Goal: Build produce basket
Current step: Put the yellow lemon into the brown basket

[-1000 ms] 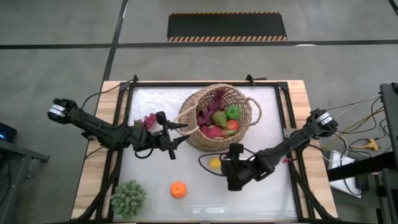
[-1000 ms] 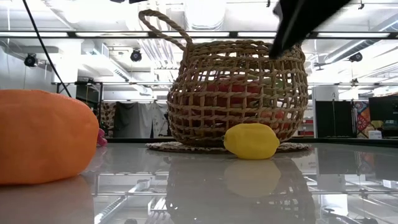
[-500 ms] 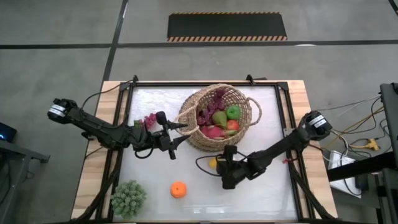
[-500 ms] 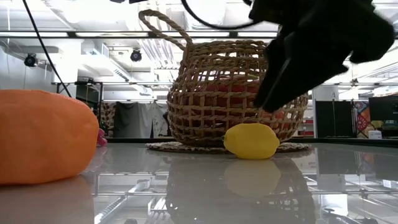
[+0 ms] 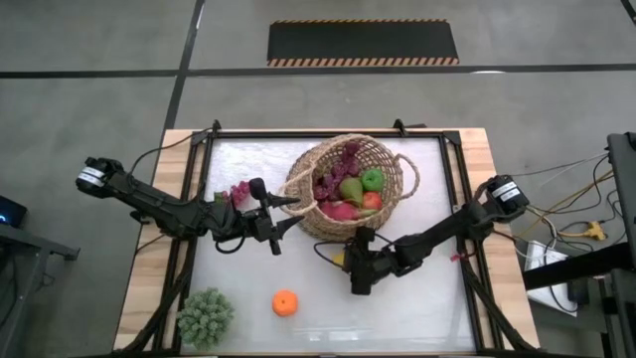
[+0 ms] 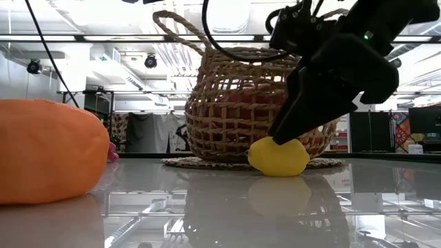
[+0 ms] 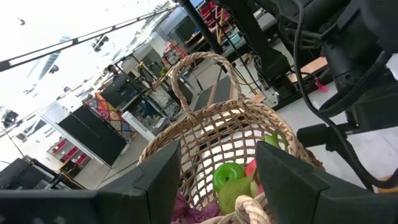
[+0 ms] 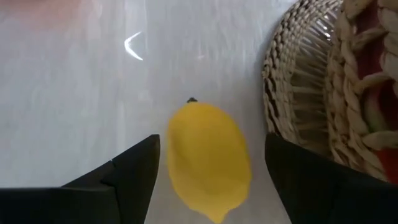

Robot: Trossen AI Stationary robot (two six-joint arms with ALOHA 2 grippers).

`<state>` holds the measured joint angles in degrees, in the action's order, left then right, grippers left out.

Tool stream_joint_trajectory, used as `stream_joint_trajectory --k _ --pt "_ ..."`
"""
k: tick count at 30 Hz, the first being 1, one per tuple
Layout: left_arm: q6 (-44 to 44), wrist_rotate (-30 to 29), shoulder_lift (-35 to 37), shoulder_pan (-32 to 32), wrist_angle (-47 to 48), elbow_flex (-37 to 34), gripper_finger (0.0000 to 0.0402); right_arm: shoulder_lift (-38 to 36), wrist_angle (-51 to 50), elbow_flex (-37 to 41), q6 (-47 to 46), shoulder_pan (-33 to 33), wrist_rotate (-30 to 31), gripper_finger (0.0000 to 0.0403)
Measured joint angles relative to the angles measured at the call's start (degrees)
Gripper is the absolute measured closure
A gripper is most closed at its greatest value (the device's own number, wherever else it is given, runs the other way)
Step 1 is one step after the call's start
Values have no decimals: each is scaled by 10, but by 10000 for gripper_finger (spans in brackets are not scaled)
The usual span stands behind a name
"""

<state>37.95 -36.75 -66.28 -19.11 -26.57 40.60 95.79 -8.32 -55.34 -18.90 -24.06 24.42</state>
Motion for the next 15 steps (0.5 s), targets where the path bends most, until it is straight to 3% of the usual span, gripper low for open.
stream_joint_trajectory --k 15 --pt "0 0 0 0 0 0 212 0 22 13 -14 5 -34 168"
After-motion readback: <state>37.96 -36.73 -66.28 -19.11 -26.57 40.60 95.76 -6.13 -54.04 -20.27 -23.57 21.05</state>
